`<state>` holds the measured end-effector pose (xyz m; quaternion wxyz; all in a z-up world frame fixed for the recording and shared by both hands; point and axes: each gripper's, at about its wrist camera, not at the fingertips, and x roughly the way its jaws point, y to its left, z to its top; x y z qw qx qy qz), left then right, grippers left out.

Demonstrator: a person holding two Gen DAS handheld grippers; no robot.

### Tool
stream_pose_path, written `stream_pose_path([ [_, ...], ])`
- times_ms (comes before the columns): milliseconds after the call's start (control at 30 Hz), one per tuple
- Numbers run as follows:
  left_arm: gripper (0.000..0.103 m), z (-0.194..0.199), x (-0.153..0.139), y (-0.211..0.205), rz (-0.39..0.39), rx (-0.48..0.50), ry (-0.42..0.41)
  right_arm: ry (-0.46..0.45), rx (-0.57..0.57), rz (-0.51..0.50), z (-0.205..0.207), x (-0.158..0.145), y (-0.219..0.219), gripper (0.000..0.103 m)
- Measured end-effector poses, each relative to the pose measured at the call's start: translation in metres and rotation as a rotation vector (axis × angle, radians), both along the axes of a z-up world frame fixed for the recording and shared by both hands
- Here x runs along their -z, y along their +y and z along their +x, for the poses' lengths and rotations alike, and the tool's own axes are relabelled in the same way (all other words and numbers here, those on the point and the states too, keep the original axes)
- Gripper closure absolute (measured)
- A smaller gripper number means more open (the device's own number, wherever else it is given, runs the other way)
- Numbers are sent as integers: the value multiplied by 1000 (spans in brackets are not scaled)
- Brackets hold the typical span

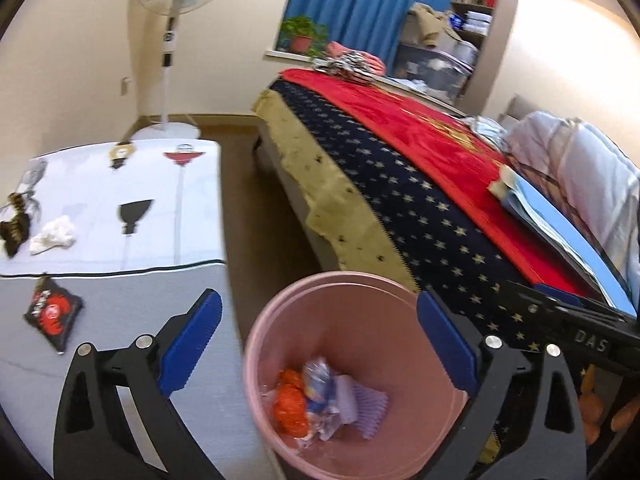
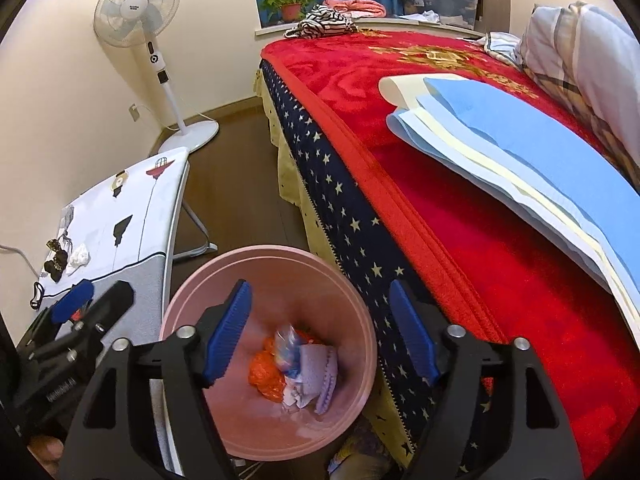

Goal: Collect trash
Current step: 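Move both open grippers back toward the ironing board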

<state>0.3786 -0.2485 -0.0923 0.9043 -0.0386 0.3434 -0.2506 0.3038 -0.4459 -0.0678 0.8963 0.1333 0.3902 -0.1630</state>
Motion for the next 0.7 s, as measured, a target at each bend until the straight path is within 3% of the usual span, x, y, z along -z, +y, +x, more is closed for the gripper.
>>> stream_pose_path([
  [133, 8, 2, -11, 28, 23, -73, 2, -57, -41, 38, -1, -11, 13, 18],
  [267, 8, -3, -37, 74, 42, -155, -72, -140, -135, 16, 2, -27, 50, 11],
  [533, 8, -15, -82, 187, 82, -376, -187, -246, -304, 0, 19, -46, 142, 10],
  [700, 7, -16, -98, 242, 163, -512, -230, -259, -399, -30, 36, -42, 205, 10],
])
